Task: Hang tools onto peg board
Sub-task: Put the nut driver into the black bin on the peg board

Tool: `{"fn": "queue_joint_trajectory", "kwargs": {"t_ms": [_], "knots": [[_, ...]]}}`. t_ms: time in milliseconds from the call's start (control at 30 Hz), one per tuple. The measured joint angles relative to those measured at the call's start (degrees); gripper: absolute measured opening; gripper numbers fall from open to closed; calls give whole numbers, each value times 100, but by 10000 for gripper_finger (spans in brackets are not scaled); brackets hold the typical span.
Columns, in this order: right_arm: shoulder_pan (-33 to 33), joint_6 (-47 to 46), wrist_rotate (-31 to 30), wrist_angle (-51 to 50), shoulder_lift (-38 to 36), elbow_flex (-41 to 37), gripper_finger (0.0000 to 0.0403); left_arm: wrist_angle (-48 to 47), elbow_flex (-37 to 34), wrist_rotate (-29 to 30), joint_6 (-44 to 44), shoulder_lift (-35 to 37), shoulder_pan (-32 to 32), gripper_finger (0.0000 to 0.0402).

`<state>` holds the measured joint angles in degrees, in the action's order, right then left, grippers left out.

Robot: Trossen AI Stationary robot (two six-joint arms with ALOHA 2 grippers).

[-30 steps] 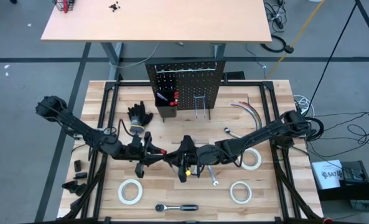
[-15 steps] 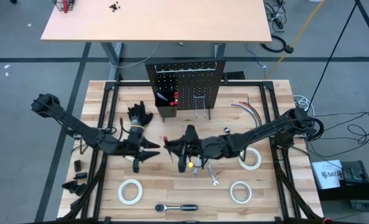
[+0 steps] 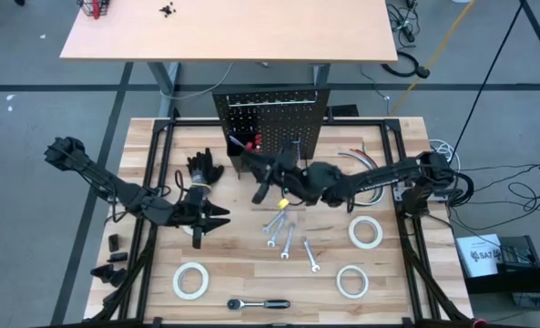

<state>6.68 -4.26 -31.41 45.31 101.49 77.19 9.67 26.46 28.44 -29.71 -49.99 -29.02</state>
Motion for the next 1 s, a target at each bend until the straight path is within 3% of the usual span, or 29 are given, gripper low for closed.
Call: {"fn": "queue_joint_trajectory", "kwargs": {"t_ms": [233, 1000], "knots": [[-300, 1194, 21, 524, 2, 0, 38, 9, 2, 134, 4, -106, 0, 135], [-809, 1060, 19, -444, 94, 0, 45, 107, 2, 770, 2, -129, 7, 135]]}}
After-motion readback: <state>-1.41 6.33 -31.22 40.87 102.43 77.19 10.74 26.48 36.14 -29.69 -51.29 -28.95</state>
